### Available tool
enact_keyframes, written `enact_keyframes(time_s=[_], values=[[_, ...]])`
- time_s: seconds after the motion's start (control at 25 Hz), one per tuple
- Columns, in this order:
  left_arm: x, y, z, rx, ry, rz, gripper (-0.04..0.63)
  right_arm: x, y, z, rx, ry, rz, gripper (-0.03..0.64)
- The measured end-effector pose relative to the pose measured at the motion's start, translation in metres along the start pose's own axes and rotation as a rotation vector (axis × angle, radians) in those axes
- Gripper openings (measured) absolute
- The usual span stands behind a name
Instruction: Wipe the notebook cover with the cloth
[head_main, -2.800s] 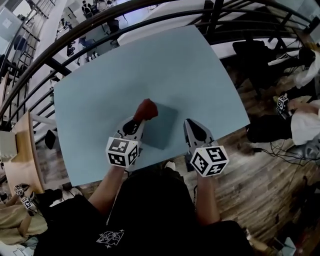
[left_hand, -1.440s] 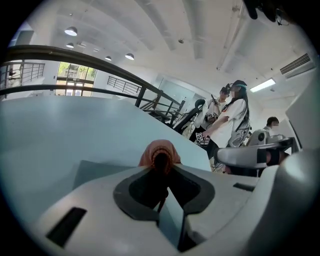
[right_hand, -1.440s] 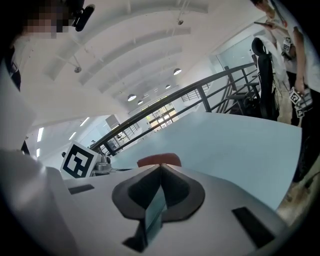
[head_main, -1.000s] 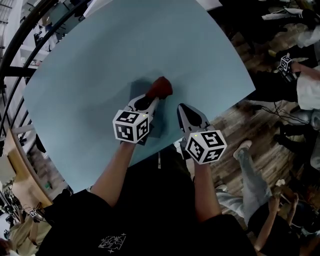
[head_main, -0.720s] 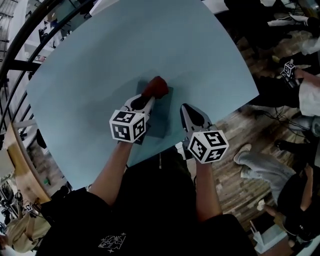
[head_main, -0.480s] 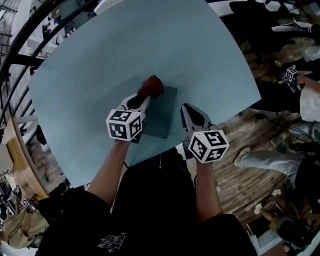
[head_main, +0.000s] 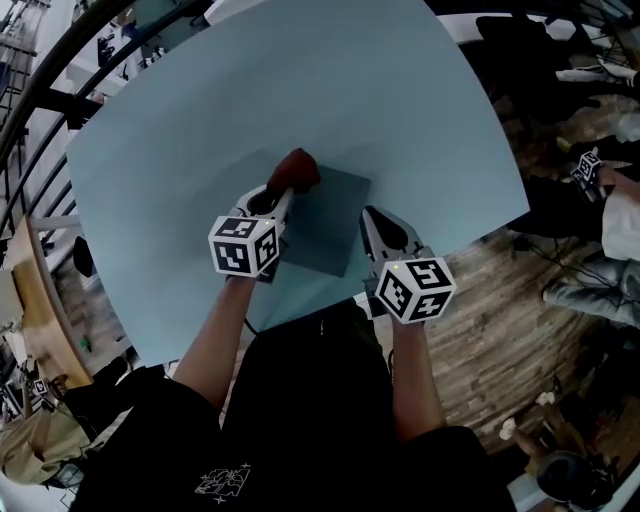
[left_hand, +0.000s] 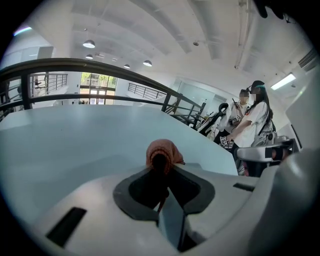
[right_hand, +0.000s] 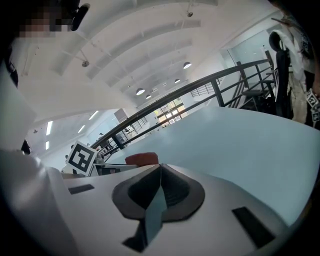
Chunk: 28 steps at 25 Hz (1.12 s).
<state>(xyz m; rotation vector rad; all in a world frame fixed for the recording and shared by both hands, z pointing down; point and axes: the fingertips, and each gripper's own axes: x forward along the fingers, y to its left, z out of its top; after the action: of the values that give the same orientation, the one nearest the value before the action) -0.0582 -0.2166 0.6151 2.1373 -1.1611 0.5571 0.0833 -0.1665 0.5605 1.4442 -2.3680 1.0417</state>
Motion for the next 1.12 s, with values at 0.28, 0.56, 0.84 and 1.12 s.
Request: enact_keyframes(time_s=[0.28,0.56,0.84,1.12], values=[[-0.022,0.022,0.006,-0.005,-0.033,0.037,0.071,0.001,0.013,0.002,-0.010,-0.009,-0.004,0.008],[-0.023,-0.012,0.003,0.072,-0.011,-0.017,0.071,-0.011,0.011,0.002,0.001,-0.021,-0.028,0.008],[-0.008,-0.069,-0.011,0.118,0.030,-0.105,0.071,-0.033,-0.008,-0.004,0.024,-0.032,-0.066,0.008],[0.005,-0.105,-0.021,0.122,0.053,-0.158,0.071,-0.045,-0.013,-0.009,0.025,-0.029,-0.078,0.008]])
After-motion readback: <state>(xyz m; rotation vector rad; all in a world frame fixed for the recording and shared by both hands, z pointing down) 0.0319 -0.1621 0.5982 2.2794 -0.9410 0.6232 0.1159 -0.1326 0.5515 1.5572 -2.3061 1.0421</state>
